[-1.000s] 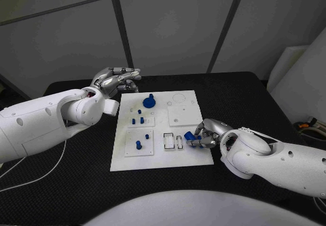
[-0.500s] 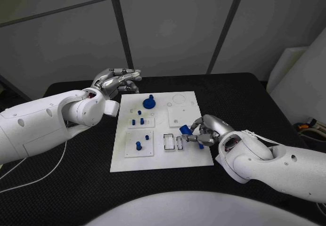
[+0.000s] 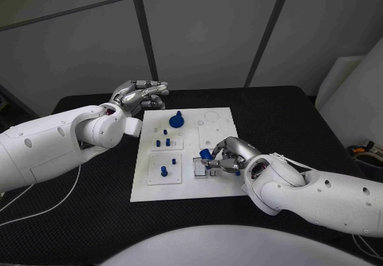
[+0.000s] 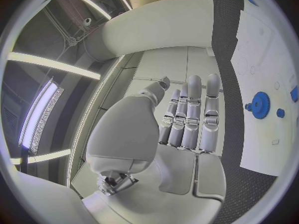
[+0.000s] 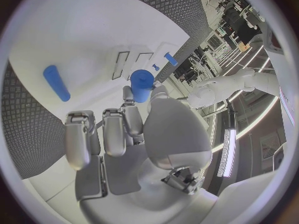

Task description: Assemble the parts on the task board

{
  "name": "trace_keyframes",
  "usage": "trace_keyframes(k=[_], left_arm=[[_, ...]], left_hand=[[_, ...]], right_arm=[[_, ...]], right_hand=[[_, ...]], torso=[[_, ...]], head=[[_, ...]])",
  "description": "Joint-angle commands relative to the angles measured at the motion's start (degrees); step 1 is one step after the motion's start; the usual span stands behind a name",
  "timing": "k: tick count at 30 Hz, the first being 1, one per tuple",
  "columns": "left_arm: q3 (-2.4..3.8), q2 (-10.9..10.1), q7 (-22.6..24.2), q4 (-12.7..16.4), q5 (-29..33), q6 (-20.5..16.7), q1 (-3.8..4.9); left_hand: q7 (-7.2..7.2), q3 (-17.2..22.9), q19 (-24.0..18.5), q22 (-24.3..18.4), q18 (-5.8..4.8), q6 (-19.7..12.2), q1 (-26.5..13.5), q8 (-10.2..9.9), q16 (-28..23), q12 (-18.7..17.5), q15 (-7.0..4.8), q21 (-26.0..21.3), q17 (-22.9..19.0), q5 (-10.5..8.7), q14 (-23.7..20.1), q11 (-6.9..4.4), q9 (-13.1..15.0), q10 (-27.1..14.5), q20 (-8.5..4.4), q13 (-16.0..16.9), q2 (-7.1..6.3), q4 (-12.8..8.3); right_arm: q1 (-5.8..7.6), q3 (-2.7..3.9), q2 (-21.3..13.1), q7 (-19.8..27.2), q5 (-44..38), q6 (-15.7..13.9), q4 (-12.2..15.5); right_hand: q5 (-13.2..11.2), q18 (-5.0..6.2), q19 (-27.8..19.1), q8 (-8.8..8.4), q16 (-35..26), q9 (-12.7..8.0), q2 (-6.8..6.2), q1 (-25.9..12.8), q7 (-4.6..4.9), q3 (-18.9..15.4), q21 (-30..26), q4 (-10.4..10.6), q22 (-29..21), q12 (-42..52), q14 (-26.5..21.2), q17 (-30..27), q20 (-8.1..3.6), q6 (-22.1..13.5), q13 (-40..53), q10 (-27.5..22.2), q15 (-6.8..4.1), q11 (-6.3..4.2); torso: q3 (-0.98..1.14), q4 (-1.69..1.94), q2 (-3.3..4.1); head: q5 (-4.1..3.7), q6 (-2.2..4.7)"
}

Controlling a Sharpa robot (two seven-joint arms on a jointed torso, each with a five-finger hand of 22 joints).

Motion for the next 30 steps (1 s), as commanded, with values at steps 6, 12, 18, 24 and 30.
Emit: trace_keyframes(k=[6, 12, 18, 24, 30], left_arm=[[0.04, 0.1, 0.5, 0.1, 0.0, 0.7, 0.07], [0.04, 0.1, 0.4, 0.2, 0.0, 0.7, 0.07], [0.05, -0.1, 0.4, 0.3, 0.0, 0.7, 0.07], [0.05, -0.2, 0.4, 0.4, 0.0, 0.7, 0.08], [0.05, -0.3, 0.3, 0.5, 0.0, 0.8, 0.08]], left_hand=[[0.15, -0.6, 0.4, -0.1, 2.74, -0.2, -0.4, 0.5, 0.0, 0.4, 0.28, -0.5, -0.2, -0.03, -0.2, -0.08, 0.0, -0.5, 0.08, 0.1, 0.26, 0.2], [0.15, -0.6, 0.4, -0.2, 2.74, -0.2, -0.5, 0.5, 0.0, 0.4, 0.29, -0.5, -0.2, -0.03, -0.2, -0.07, 0.0, -0.5, 0.10, 0.1, 0.33, 0.3], [0.15, -0.6, 0.4, -0.2, 2.74, -0.2, -0.5, 0.5, 0.0, 0.4, 0.29, -0.5, -0.2, -0.03, -0.2, -0.07, 0.0, -0.5, 0.10, 0.1, 0.33, 0.3], [0.15, -0.7, 0.4, -0.2, 2.74, -0.2, -0.6, 0.5, 0.0, 0.4, 0.30, -0.5, -0.3, -0.02, -0.2, -0.07, 0.0, -0.5, 0.11, 0.1, 0.41, 0.3], [0.15, -0.7, 0.4, -0.2, 2.74, -0.2, -0.6, 0.5, 0.0, 0.4, 0.30, -0.5, -0.3, -0.02, -0.2, -0.07, 0.0, -0.5, 0.11, 0.1, 0.41, 0.3]], right_arm=[[0.10, 0.06, 1.4, -0.6, 1.0, 3.9, -1.2], [0.10, 0.07, 2.3, -1.0, 0.9, 4.8, -1.6], [0.11, 0.07, 2.9, -1.9, 0.4, 5.3, -2.1], [0.11, 0.07, 3.3, -2.2, 0.3, 5.1, -2.3], [0.11, 0.08, 3.5, -2.5, -0.1, 4.8, -2.5]], right_hand=[[-1.4, -0.41, 6.0, 0.63, 0.5, 2.1, 0.74, -1.8, -1.81, -1.3, 0.2, 0.0, 15.1, -0.4, 3.3, 0.3, -0.59, 3.0, 0.3, 0.6, -0.69, -0.56], [-2.3, -0.41, 6.0, 0.86, 0.6, 2.6, 1.23, -2.4, -2.11, -2.0, 0.2, 0.0, 15.1, -0.4, 3.4, 0.6, -0.80, 3.6, 0.5, 0.8, -0.90, -0.82], [-3.0, -0.41, 6.0, 0.98, 0.6, 3.1, 1.46, -3.0, -2.25, -2.6, 0.2, 0.0, 15.1, -0.6, 3.4, 0.6, -0.92, 3.9, 0.5, 0.9, -1.02, -0.95], [-7.7, -0.41, 6.0, 0.85, 0.5, 3.9, 1.65, -5.2, -2.27, -4.4, 0.2, 0.0, 15.1, -1.3, 3.3, 0.5, -1.03, 3.8, 0.4, 0.8, -1.08, -0.98], [-15.1, -0.41, 6.0, 0.54, 0.2, 4.9, 1.15, -9.4, -2.10, -6.6, 0.2, 0.1, 15.1, -2.4, 3.2, 0.1, -0.95, 3.3, 0.1, 0.5, -0.95, -0.81]], torso=[[0.01, -0.15, -0.01], [0.06, -0.06, -0.01], [-0.01, -0.12, -0.04], [0.06, -0.10, 0.02], [0.01, -0.15, -0.01]], head=[[0.06, -0.33], [0.20, -0.46], [0.43, -0.48], [0.63, -0.48], [0.86, -0.48]])
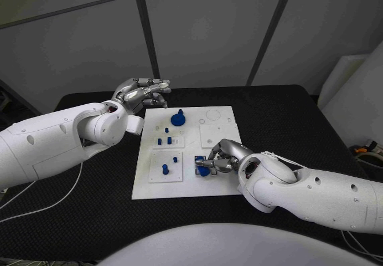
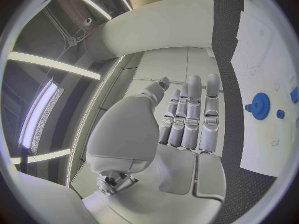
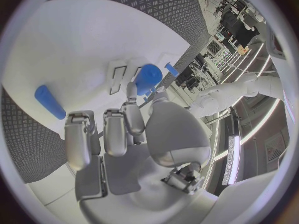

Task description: Assemble the parts on the task board

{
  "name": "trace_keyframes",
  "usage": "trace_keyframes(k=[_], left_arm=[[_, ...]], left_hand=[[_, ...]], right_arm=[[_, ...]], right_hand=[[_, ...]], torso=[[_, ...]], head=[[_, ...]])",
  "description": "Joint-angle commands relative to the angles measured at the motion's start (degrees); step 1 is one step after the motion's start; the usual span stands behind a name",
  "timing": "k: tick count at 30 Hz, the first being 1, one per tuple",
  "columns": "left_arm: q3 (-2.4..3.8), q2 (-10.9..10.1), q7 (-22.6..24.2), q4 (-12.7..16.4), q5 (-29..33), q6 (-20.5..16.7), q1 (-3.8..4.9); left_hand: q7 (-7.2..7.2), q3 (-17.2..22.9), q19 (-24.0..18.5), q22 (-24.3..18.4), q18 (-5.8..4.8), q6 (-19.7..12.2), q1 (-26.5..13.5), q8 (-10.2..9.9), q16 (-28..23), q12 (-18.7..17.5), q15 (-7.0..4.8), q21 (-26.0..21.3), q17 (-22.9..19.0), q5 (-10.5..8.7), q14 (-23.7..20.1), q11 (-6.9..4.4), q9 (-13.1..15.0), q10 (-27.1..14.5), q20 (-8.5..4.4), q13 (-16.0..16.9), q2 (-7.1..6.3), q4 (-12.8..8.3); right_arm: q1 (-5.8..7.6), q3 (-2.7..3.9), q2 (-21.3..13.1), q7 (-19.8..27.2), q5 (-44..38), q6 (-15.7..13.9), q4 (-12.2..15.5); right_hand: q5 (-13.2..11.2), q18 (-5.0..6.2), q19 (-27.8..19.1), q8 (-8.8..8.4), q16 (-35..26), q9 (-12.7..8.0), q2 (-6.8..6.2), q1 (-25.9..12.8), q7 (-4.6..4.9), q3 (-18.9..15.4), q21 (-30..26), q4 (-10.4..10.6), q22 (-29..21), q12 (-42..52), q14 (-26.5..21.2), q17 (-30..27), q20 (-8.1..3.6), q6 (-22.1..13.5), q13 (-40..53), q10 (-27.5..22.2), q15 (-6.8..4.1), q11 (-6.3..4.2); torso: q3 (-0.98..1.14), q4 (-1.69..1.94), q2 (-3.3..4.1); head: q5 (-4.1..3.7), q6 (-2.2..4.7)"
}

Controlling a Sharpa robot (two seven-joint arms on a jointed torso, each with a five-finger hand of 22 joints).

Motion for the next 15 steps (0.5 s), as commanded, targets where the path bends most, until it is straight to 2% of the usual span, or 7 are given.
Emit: trace_keyframes(k=[1, 4, 8, 11, 15], left_arm=[[0.05, -0.1, 0.3, 0.2, 0.0, 0.7, 0.09], [0.05, -0.1, 0.3, 0.2, 0.0, 0.7, 0.09], [0.05, -0.1, 0.3, 0.2, 0.0, 0.7, 0.09], [0.05, -0.1, 0.3, 0.2, 0.0, 0.7, 0.09], [0.05, -0.2, 0.3, 0.3, 0.0, 0.6, 0.09]], left_hand=[[0.15, -0.3, 0.4, -0.1, 2.73, -0.3, -0.4, 0.3, 0.0, 0.2, 0.30, -0.3, -0.1, -0.02, -0.2, 0.14, 0.0, -0.4, 0.11, 0.1, 0.18, -0.1], [0.15, -0.3, 0.4, -0.1, 2.74, -0.3, -0.4, 0.3, 0.0, 0.3, 0.30, -0.3, -0.1, -0.01, -0.2, 0.14, 0.0, -0.4, 0.12, 0.1, 0.24, 0.0], [0.15, -0.3, 0.4, -0.1, 2.74, -0.3, -0.4, 0.3, 0.0, 0.3, 0.30, -0.3, -0.1, -0.01, -0.2, 0.14, 0.0, -0.4, 0.12, 0.1, 0.24, 0.0], [0.15, -0.3, 0.4, -0.1, 2.74, -0.3, -0.4, 0.3, 0.0, 0.3, 0.30, -0.3, -0.1, -0.01, -0.2, 0.14, 0.0, -0.4, 0.12, 0.1, 0.24, 0.0], [0.15, -0.3, 0.4, -0.1, 2.74, -0.3, -0.4, 0.3, 0.0, 0.3, 0.30, -0.3, -0.1, -0.01, -0.2, 0.14, 0.0, -0.4, 0.12, 0.1, 0.24, 0.0]], right_arm=[[0.10, 0.04, 0.1, -0.6, -0.9, 0.1, -0.1], [0.10, 0.04, 0.1, -0.8, -1.3, -0.3, -0.2], [0.10, 0.04, 0.0, -0.5, -1.7, -1.0, -0.1], [0.10, 0.04, -0.2, 0.4, -2.1, -1.5, 0.2], [0.09, 0.03, -1.0, 1.8, -2.4, -1.8, 1.0]], right_hand=[[-2.7, -0.43, 5.8, -0.29, -0.2, 0.3, -0.35, -1.9, 0.04, -0.5, 0.2, 0.0, 15.1, -0.5, 3.2, -0.2, -0.31, -0.5, -0.1, -0.5, -0.09, 0.14], [-5.0, -0.43, 5.8, -0.45, -0.4, 0.7, -0.74, -4.1, 0.14, -0.6, 0.2, 0.1, 15.1, -1.3, 3.1, -0.5, -0.24, -0.7, -0.5, -0.8, -0.01, 0.21], [-5.2, -0.43, 5.8, -0.55, -0.5, 0.8, -0.94, -4.7, 0.18, -0.3, 0.2, 0.1, 15.1, -1.6, 3.1, -0.6, -0.21, -0.8, -0.6, -0.9, 0.02, 0.26], [-2.5, -0.43, 5.8, -0.65, -0.5, 1.3, -0.77, -3.4, 0.21, 0.7, 0.2, -0.1, 15.1, -1.6, 3.2, -0.5, -0.16, -0.9, -0.4, -0.8, 0.06, 0.24], [0.1, -0.43, 5.8, -0.69, -0.4, 1.9, -0.18, 2.0, 0.09, 1.9, 0.2, -1.4, 15.1, -1.3, 3.2, -0.2, -0.23, -0.7, 0.1, -0.5, -0.02, 0.18]], torso=[[-0.03, -0.05, 0.00], [0.01, -0.05, -0.02], [0.03, -0.05, -0.02], [0.05, -0.06, -0.03], [0.07, -0.08, 0.00]], head=[[0.09, 0.00], [0.05, 0.00], [0.05, 0.00], [0.12, 0.00], [0.17, 0.00]])
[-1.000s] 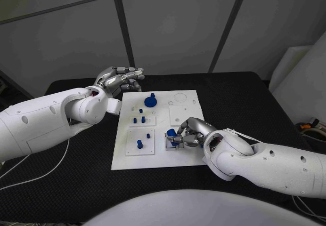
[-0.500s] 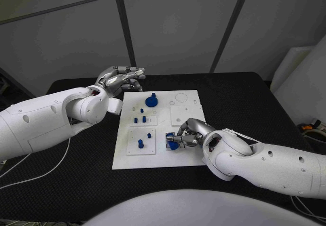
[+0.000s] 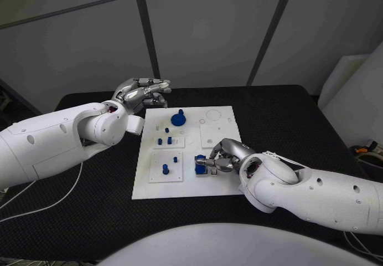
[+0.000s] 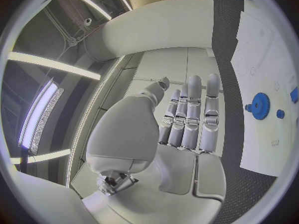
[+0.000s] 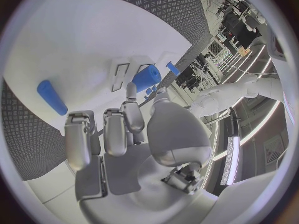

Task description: Assemble the parts on the task board

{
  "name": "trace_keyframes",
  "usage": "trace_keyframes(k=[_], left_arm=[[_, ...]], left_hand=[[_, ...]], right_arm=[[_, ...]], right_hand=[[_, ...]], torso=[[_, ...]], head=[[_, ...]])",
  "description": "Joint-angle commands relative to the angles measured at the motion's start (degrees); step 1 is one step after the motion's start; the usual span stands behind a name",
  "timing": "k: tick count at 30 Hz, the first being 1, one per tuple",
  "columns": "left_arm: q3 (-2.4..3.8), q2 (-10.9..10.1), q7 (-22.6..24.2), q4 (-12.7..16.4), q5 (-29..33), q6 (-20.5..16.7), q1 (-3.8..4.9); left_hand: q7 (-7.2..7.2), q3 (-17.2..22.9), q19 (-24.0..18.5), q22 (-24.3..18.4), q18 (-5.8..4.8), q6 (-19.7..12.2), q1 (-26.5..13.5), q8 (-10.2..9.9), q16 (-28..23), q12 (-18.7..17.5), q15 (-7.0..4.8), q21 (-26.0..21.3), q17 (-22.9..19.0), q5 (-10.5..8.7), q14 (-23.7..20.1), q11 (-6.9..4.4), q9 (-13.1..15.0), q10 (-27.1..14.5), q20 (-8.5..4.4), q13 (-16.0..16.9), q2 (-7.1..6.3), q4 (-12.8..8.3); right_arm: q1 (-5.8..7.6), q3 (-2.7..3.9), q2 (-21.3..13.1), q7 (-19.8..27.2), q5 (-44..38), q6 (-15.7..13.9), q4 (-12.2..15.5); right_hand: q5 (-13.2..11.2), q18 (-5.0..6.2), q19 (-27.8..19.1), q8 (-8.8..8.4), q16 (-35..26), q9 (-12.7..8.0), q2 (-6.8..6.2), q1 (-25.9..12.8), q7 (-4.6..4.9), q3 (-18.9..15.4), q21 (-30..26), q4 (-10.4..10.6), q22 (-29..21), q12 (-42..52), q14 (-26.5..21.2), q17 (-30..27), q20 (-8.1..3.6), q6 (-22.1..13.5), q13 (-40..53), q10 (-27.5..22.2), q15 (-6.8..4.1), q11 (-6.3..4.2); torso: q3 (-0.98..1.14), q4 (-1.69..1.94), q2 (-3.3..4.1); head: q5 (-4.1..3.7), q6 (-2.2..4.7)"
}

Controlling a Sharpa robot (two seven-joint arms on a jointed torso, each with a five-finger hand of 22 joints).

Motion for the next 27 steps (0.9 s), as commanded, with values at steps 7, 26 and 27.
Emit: trace_keyframes(k=[7, 26, 27], left_arm=[[0.05, -0.2, 0.3, 0.1, 0.0, 0.6, 0.08], [0.05, 0.0, 0.2, -0.1, 0.0, 0.7, 0.07], [0.05, 0.0, 0.2, 0.0, 0.0, 0.7, 0.07]], left_hand=[[0.15, -0.3, 0.4, -0.1, 2.74, -0.3, -0.4, 0.3, 0.0, 0.3, 0.30, -0.3, -0.1, -0.01, -0.2, 0.14, 0.0, -0.4, 0.12, 0.1, 0.24, 0.0], [0.15, -0.3, 0.4, -0.1, 2.74, -0.3, -0.3, 0.3, 0.0, 0.3, 0.29, -0.3, -0.1, -0.01, -0.2, 0.13, 0.0, -0.4, 0.12, 0.1, 0.27, -0.1], [0.15, -0.3, 0.4, -0.1, 2.74, -0.3, -0.3, 0.3, 0.0, 0.3, 0.29, -0.3, -0.1, -0.01, -0.2, 0.13, 0.0, -0.4, 0.12, 0.1, 0.27, -0.1]], right_arm=[[0.08, 0.01, -1.8, 4.1, -1.2, -1.9, 2.0], [0.07, 0.00, -1.6, 4.6, -1.2, 0.7, 2.1], [0.07, 0.01, -1.5, 4.4, -1.2, 1.1, 2.0]], right_hand=[[1.4, -0.43, 5.8, -0.36, 0.2, 0.9, -0.16, 6.9, -0.28, 0.6, 0.2, -1.7, 15.1, 0.4, 3.3, 0.6, -0.30, 0.1, 0.8, 0.4, -0.14, -0.06], [1.1, -0.43, 5.8, -0.36, 0.3, 1.4, -0.33, 8.8, -0.34, 0.2, 0.2, -2.0, 15.1, 0.5, 3.4, 0.9, -0.34, 0.3, 1.1, 0.5, -0.17, -0.11], [1.1, -0.43, 5.8, -0.36, 0.3, 1.5, -0.28, 9.1, -0.35, 0.3, 0.2, -2.1, 15.1, 0.4, 3.4, 0.9, -0.34, 0.3, 1.1, 0.5, -0.18, -0.12]], torso=[[0.05, -0.07, -0.06], [-0.05, 0.02, 0.05], [-0.06, 0.03, 0.04]], head=[[0.19, 0.01], [0.09, 0.01], [0.11, 0.01]])
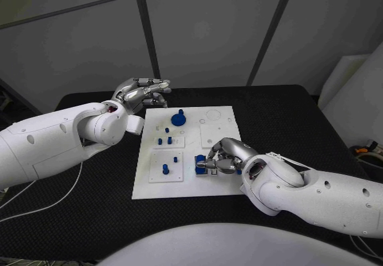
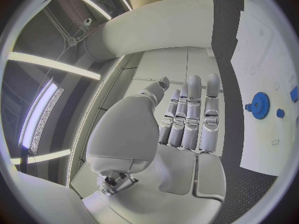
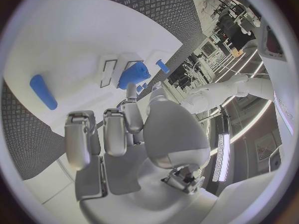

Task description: Assemble the parts on the task board

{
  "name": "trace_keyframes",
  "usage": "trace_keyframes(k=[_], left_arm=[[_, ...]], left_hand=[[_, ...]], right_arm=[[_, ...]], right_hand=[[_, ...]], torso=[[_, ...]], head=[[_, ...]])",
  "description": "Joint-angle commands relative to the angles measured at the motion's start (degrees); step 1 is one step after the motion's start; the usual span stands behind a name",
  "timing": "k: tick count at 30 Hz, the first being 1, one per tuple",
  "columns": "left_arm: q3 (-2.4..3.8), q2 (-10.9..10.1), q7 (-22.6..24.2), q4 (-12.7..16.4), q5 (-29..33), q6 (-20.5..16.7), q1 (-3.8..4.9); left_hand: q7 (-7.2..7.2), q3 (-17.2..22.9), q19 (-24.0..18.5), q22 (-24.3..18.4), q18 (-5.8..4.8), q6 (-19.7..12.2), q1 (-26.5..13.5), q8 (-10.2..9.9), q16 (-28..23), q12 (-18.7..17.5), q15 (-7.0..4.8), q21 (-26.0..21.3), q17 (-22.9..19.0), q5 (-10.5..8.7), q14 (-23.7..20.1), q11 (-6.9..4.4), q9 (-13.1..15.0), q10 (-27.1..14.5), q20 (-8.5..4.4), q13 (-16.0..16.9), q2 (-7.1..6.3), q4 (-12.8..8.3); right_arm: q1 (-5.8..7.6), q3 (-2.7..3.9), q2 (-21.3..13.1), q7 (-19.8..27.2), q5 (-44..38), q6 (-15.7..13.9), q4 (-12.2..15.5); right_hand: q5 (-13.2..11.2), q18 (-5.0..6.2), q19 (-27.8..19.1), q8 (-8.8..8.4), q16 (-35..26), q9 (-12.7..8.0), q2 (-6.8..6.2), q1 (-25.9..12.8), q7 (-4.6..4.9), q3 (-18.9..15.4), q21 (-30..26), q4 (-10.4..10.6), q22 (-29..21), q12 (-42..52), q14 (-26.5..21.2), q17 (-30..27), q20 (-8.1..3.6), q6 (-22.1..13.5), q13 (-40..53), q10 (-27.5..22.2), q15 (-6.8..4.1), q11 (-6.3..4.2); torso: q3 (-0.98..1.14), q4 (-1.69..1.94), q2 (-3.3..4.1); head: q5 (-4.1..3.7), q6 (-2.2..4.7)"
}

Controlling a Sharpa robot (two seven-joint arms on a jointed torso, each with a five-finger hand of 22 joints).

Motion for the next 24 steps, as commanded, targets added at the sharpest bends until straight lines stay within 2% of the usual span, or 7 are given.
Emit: trace_keyframes(k=[1, 10, 24], left_arm=[[0.05, 0.0, 0.2, 0.1, 0.0, 0.6, 0.07], [0.05, 0.0, 0.2, 0.1, 0.0, 0.6, 0.07], [0.05, 0.0, 0.1, 0.1, 0.0, 0.6, 0.07]], left_hand=[[0.15, -0.3, 0.4, -0.1, 2.74, -0.3, -0.3, 0.3, 0.0, 0.3, 0.29, -0.3, -0.1, -0.01, -0.2, 0.13, 0.0, -0.4, 0.12, 0.1, 0.27, -0.1], [0.15, -0.3, 0.4, -0.1, 2.74, -0.3, -0.3, 0.3, 0.0, 0.3, 0.29, -0.3, -0.1, -0.01, -0.2, 0.13, 0.0, -0.4, 0.12, 0.1, 0.27, -0.1], [0.15, -0.3, 0.4, -0.1, 2.74, -0.3, -0.3, 0.3, 0.0, 0.3, 0.29, -0.3, -0.1, -0.01, -0.2, 0.13, 0.0, -0.4, 0.12, 0.1, 0.27, -0.1]], right_arm=[[0.08, 0.03, 0.3, -0.1, -0.6, 2.3, -0.3], [0.09, 0.04, 0.9, -2.8, -2.9, 3.9, -1.8], [0.10, 0.04, 0.3, -3.1, -3.6, 5.4, -2.3]], right_hand=[[0.1, -0.42, 5.8, -0.15, 0.3, 0.1, 0.21, 1.1, -0.23, -0.1, 0.2, -0.5, 15.1, 0.1, 3.4, -0.1, -0.35, 0.2, 0.2, 0.3, -0.20, 0.09], [0.4, -0.42, 5.8, -0.01, 0.4, 0.7, 0.98, 4.3, -0.41, 0.5, 0.2, -1.9, 15.1, 0.1, 3.4, 0.2, -0.44, 0.4, 0.4, 0.4, -0.33, -0.07], [-0.7, -0.42, 5.8, -0.01, 0.5, 1.1, 1.54, 7.7, -0.67, 1.6, 0.2, -3.8, 15.1, 0.3, 3.4, 0.5, -0.64, 0.5, 0.7, 0.6, -0.53, -0.33]], torso=[[-0.05, 0.03, 0.03], [0.00, 0.01, -0.05], [0.03, -0.09, -0.07]], head=[[0.15, 0.01], [0.16, 0.01], [0.10, 0.01]])
